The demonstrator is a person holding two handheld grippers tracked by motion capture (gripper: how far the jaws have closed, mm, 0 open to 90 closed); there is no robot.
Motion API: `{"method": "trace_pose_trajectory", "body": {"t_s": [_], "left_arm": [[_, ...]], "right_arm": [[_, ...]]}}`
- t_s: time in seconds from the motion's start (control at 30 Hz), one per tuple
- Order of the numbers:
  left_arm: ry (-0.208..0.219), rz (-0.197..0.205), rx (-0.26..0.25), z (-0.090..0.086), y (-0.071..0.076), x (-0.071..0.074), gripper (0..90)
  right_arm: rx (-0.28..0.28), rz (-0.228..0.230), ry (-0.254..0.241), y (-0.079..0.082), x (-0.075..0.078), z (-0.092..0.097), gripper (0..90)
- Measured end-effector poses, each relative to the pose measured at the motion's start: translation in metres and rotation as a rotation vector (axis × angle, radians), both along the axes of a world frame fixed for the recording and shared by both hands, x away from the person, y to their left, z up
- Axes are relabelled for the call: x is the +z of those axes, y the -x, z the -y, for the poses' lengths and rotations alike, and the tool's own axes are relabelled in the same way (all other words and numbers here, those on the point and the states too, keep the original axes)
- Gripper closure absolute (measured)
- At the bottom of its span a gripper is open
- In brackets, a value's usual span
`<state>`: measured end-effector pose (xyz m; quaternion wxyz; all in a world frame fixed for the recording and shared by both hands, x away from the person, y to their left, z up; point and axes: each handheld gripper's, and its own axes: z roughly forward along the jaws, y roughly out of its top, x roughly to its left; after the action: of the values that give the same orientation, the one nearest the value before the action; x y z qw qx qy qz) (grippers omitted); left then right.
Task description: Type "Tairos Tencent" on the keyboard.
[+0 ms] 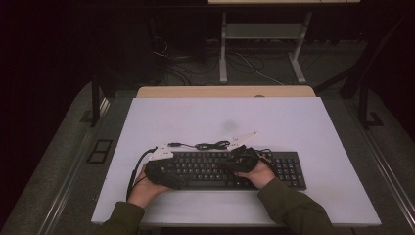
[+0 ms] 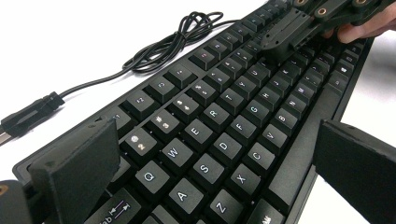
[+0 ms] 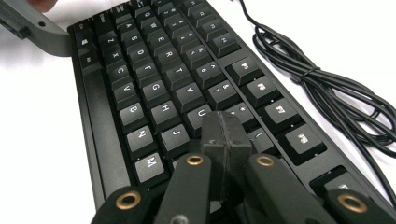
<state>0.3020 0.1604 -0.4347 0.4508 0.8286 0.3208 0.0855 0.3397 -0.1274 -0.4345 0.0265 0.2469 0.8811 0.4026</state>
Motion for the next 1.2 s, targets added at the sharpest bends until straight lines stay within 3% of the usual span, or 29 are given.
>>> {"method": "trace_pose_trajectory", "body": {"t_s": [0.23,0.37,0.77,1.2], "left_arm": [[-0.002,0.003,0.001,0.0,0.0,0.0,0.0],[-0.004,0.006,0.001,0.0,0.0,0.001,0.1],[-0.012,0.016,0.005,-0.001,0.001,0.003,6.6],[-0.021,0.029,-0.024,0.011,-0.003,0.004,30.0]], "right_arm": [[-0.005,0.004,-0.008,-0.001,0.001,0.003,89.0],[0.001,0.009,-0.037,-0.001,0.005,0.005,85.9],[-0.025,0.013,-0.111,-0.002,0.012,0.015,62.9],[-0.064,0.006,-0.161,-0.007,0.013,0.025,44.7]]}}
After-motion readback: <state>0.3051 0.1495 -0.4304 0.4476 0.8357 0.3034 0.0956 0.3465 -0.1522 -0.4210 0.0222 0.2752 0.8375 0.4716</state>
